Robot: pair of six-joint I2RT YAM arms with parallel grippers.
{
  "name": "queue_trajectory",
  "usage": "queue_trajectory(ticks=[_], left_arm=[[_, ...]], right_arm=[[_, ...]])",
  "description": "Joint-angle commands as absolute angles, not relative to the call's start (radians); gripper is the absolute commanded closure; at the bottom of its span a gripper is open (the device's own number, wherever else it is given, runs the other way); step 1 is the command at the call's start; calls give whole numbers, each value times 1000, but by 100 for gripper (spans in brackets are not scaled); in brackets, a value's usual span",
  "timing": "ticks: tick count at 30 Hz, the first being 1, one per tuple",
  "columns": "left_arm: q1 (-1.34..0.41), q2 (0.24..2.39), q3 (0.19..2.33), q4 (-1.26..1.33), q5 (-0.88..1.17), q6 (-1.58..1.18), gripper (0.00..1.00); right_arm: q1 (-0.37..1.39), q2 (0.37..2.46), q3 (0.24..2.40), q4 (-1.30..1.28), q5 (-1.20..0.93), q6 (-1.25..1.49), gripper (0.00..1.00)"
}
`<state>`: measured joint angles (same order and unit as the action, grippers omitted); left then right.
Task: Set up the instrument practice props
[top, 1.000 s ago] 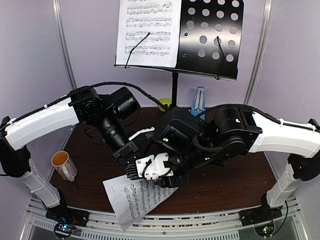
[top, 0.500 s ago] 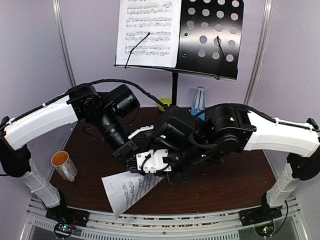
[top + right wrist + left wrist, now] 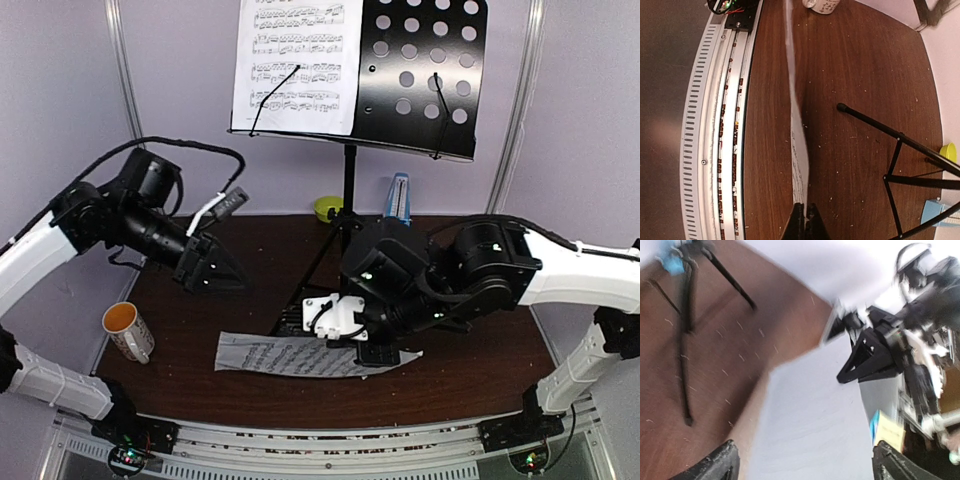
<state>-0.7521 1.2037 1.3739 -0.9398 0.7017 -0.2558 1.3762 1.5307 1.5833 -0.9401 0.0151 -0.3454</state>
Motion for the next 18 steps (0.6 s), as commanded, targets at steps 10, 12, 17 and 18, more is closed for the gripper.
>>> queue_trajectory(ticks=[10, 12, 17, 18], left_arm=[[-685, 918, 1192, -444, 522, -355, 2], [-684, 910, 1179, -408, 540, -356, 2], [-684, 921, 1163, -337, 604, -336, 2], [-685, 923, 1159, -320, 617, -335, 2]], right_arm=[[1256, 1121, 1359, -510, -117, -80, 100], [1235, 1084, 1359, -486, -131, -48, 100], [1192, 1005, 1349, -410, -143, 40, 100], [1184, 992, 1347, -394, -142, 54, 100]])
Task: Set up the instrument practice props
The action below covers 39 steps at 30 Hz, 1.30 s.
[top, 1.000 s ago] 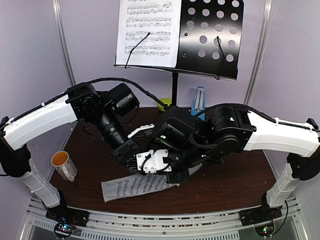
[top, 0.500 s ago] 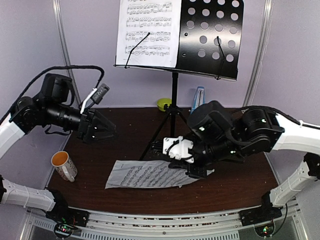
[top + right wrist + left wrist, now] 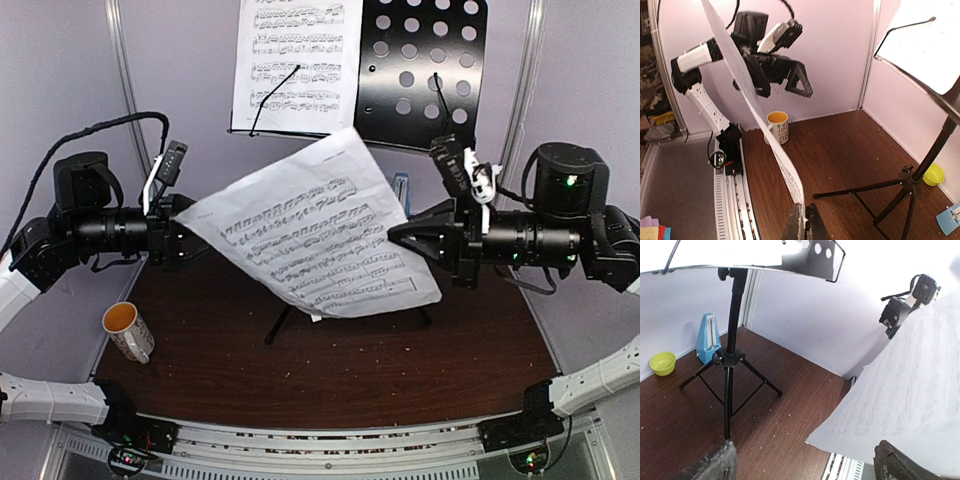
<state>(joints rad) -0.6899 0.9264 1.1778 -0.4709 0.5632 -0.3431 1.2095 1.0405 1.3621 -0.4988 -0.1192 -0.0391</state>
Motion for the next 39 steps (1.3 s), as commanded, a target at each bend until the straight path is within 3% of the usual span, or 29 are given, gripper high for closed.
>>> queue_trajectory(ticks=[1, 8, 18, 20, 23, 27, 32, 36, 38, 39], left_arm=[[-684, 926, 1154, -295, 632, -334, 3], [-707, 976, 1179, -209, 656, -339, 5], [-820, 1194, 1403, -99, 633, -317, 2], [-852, 1233, 1449, -86, 653, -322, 6], [-874, 1283, 1491, -56, 705, -352, 24], [-876, 1304, 1490, 64, 749, -435, 65], [-886, 1348, 1565, 82, 786, -465, 99], [-900, 1360, 1596, 82, 785, -474, 100], [-900, 1364, 1608, 79, 774, -482, 100], [-900, 1367, 1616, 78, 771, -486, 100]], right_arm=[[1176, 980, 1345, -381, -141, 68, 100], [1148, 933, 1359, -348, -117, 106, 100], [1144, 921, 1392, -340, -137, 121, 100], [1144, 914, 1393, -337, -131, 123, 100], [1144, 897, 1385, -327, -113, 130, 100], [1139, 879, 1369, -319, -89, 130, 100], [1133, 868, 1356, -311, -52, 136, 100], [1129, 868, 1360, -313, -7, 139, 100], [1128, 867, 1362, -310, 9, 145, 87], [1128, 865, 1362, -306, 17, 145, 85]])
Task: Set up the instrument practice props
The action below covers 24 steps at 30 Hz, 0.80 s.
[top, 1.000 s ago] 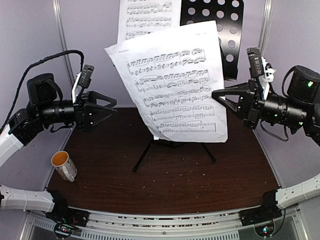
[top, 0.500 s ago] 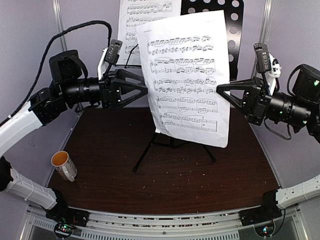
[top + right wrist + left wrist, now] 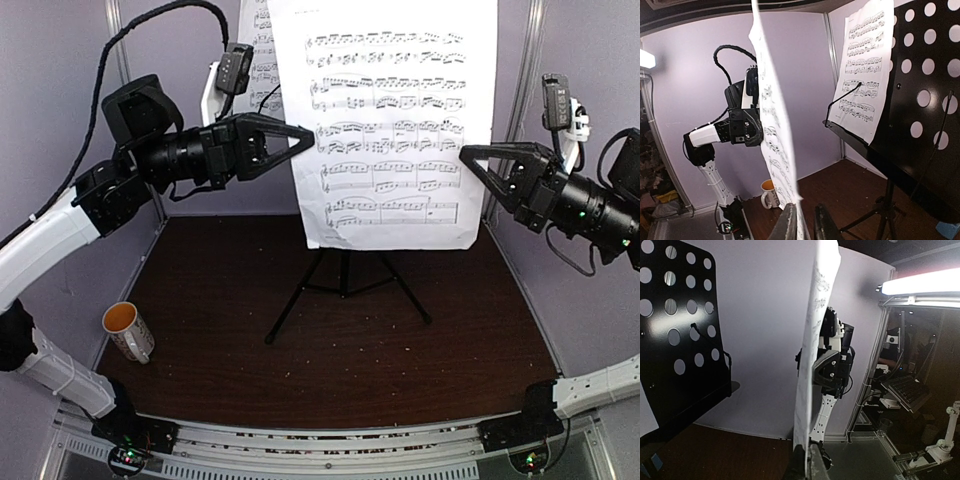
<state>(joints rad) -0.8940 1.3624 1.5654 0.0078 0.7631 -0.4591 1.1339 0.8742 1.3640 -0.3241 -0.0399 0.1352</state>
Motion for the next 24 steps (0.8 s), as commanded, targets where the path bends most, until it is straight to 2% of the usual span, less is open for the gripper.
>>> queue_trajectory(ticks=[1, 4, 10, 13, 16, 18, 19, 23, 24], left_arm=[[-902, 1372, 1626, 73, 766, -487, 100], [-907, 1393, 1666, 40, 761, -490, 100], [-933, 1473, 1794, -128, 778, -449, 100], [-936, 1499, 1842, -198, 776, -429, 100], [-944, 1520, 1892, -289, 755, -380, 100], [-953, 1537, 1932, -343, 736, -356, 100], [-957, 1546, 1949, -353, 728, -352, 100], [-990, 1580, 2033, -406, 657, -316, 100], [-998, 1602, 2070, -435, 637, -304, 100]], right_arm=[[1129, 865, 1364, -303, 25, 143, 84], [1128, 871, 1373, -300, 48, 139, 75], [1126, 917, 1452, -312, 61, 109, 69], [1126, 938, 1502, -345, 90, 92, 57], [1127, 940, 1527, -364, 137, 85, 55], [1126, 941, 1538, -374, 170, 80, 60], [1126, 943, 1546, -379, 185, 77, 66], [1125, 951, 1564, -378, 213, 67, 100], [1125, 949, 1564, -364, 222, 67, 100]])
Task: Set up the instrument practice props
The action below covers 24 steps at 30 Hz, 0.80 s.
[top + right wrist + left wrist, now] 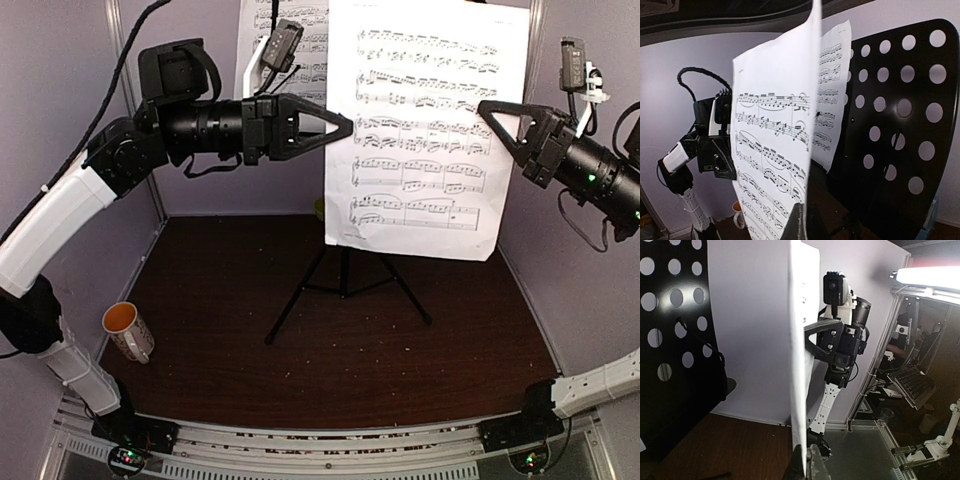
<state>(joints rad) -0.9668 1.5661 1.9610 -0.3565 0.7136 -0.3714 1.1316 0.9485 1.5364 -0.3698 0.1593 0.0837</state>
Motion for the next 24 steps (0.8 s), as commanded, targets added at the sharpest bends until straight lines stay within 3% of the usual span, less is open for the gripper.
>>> queue_trajectory(ticks=[1, 2, 7, 19, 24], left_arm=[[-1003, 1619, 2105, -460, 616, -293, 100], [-1009, 1632, 2134, -483, 590, -285, 100], [-1025, 1645, 2194, -493, 387, -251, 73], [-1109, 1810, 2420, -479, -6, -180, 68], [-1162, 1864, 2425, -393, -51, -102, 55]], right_arm=[[1125, 944, 1562, -351, 232, 64, 100], [1125, 936, 1559, -336, 244, 61, 100], [1125, 873, 1542, -294, 323, 13, 100], [1125, 738, 1546, -341, 570, -61, 100], [1124, 722, 1551, -351, 584, -102, 100]])
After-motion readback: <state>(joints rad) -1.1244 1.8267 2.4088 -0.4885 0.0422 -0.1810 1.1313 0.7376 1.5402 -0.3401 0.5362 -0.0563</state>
